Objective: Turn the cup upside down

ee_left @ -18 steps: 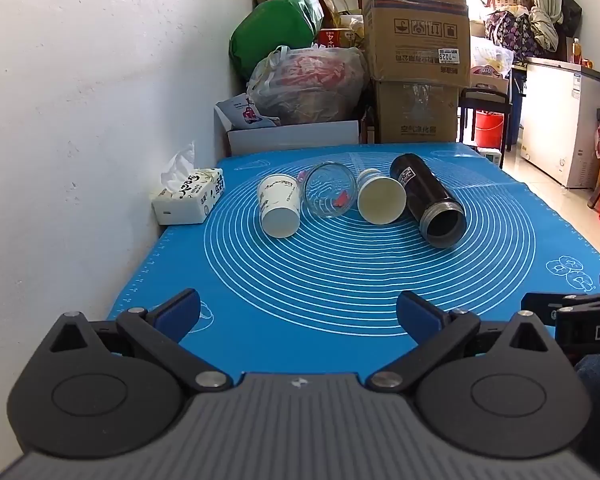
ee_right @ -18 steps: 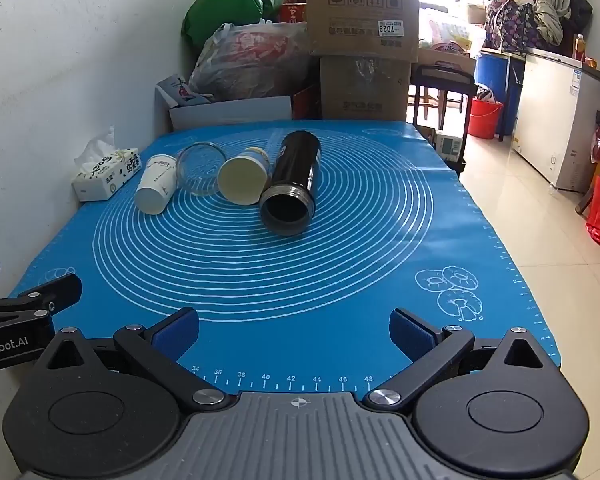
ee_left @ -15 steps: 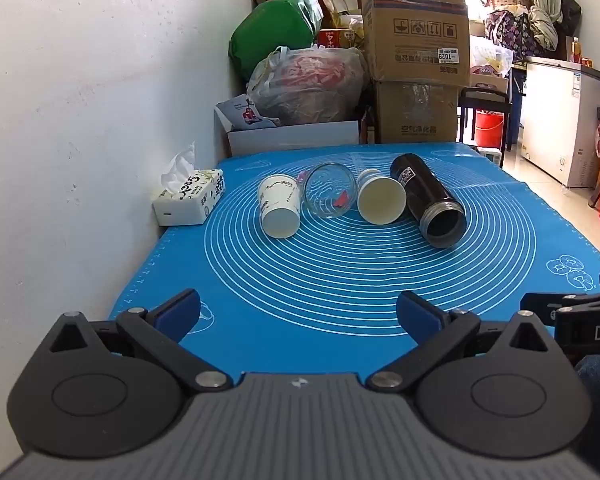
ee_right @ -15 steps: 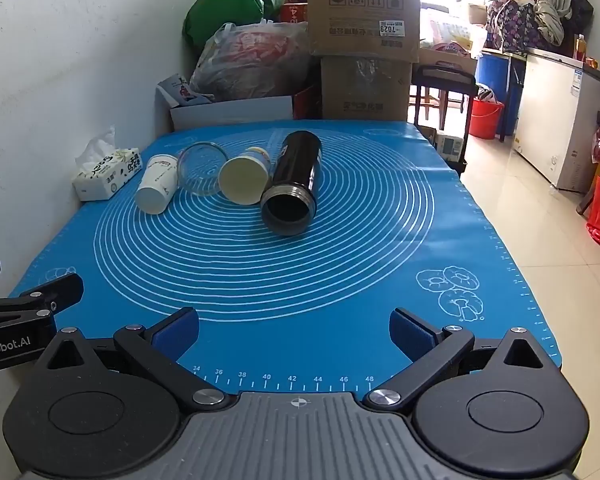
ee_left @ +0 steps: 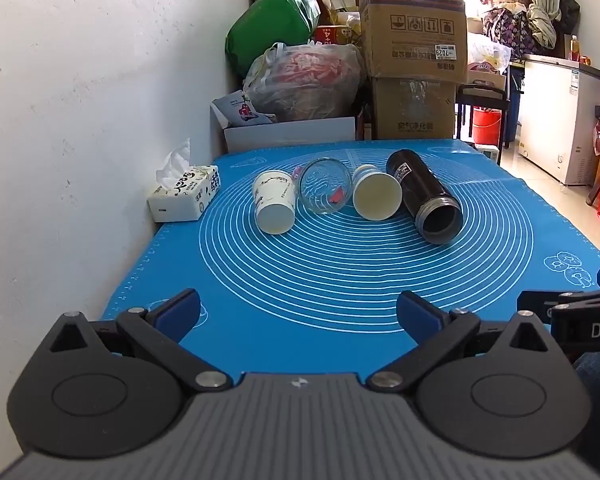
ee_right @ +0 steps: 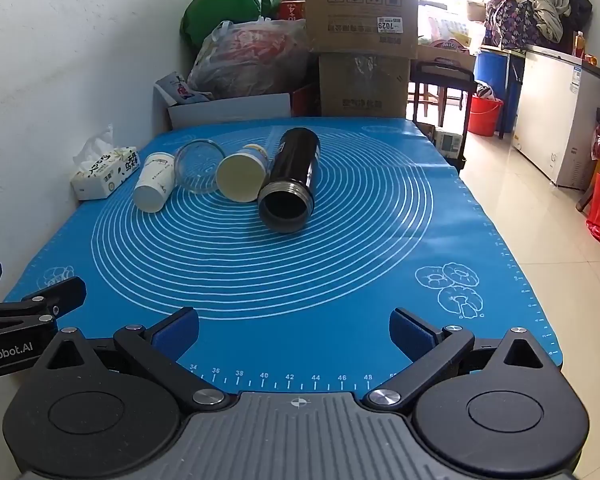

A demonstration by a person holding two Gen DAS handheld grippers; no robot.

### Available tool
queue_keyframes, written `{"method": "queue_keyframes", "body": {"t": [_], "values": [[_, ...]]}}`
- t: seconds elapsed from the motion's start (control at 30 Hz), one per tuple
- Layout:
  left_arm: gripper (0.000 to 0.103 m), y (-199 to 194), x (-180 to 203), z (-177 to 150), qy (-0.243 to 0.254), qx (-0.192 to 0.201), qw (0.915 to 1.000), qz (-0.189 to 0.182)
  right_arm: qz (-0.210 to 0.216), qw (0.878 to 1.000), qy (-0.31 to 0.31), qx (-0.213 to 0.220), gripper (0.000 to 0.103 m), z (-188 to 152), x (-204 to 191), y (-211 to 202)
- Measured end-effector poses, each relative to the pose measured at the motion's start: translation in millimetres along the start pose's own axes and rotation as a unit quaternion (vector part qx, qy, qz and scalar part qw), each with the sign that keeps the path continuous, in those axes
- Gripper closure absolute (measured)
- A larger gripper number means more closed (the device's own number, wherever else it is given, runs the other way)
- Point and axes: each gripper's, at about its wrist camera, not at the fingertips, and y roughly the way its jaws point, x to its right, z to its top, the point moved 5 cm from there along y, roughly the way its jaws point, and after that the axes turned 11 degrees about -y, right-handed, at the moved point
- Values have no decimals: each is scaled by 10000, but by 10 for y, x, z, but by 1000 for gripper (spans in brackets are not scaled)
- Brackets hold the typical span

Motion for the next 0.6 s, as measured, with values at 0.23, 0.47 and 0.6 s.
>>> {"method": "queue_keyframes", "body": {"t": [0.23,0.47,0.6], "values": [[0,-18,28,-3,22,62,10000,12,-6,10000,-16,-42,0,-2,6,21],[0,-26,41,-15,74,81,9999,12,-28,10000,-22,-49,0,-8,0,39],[0,-36,59,-20,103,112,9999,11,-25,10000,-36,-47,0,-13,-9,36]]}}
